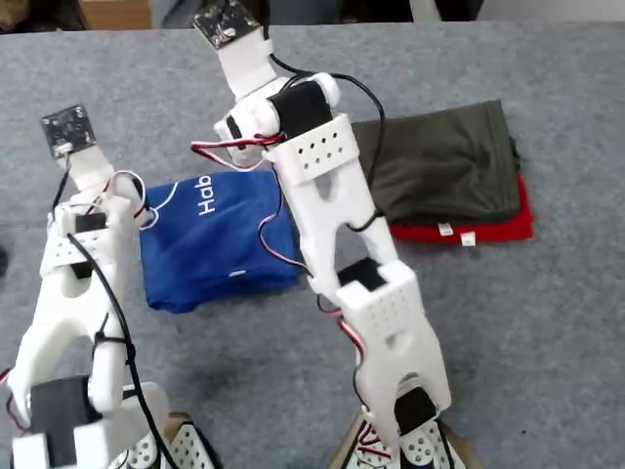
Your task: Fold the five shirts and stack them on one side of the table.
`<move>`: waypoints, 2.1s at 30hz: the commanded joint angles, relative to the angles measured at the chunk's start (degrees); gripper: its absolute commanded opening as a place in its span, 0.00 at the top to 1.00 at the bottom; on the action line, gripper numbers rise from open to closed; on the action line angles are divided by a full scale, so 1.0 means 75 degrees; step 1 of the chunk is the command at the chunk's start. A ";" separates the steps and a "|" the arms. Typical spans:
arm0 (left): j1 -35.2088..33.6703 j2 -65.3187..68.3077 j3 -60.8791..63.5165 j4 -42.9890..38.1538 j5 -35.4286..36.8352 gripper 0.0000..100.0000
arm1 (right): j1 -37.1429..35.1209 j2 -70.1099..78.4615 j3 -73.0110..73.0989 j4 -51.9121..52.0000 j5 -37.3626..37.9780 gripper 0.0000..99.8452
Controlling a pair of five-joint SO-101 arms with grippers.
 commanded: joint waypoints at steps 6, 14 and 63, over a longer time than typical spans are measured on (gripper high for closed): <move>-0.0229 0.1922 -0.0897 -0.1102 -0.0012 0.97 | -0.0293 -0.2116 0.6113 -0.0738 -0.1172 0.99; -0.0229 0.2145 -0.1096 -0.1090 -0.0012 0.97 | -0.0410 -0.1987 0.9711 -0.3997 -0.1219 0.99; -0.1623 0.1137 -0.0838 -0.1137 0.0012 0.97 | -0.1184 0.0651 0.7262 -0.3516 -0.4958 0.87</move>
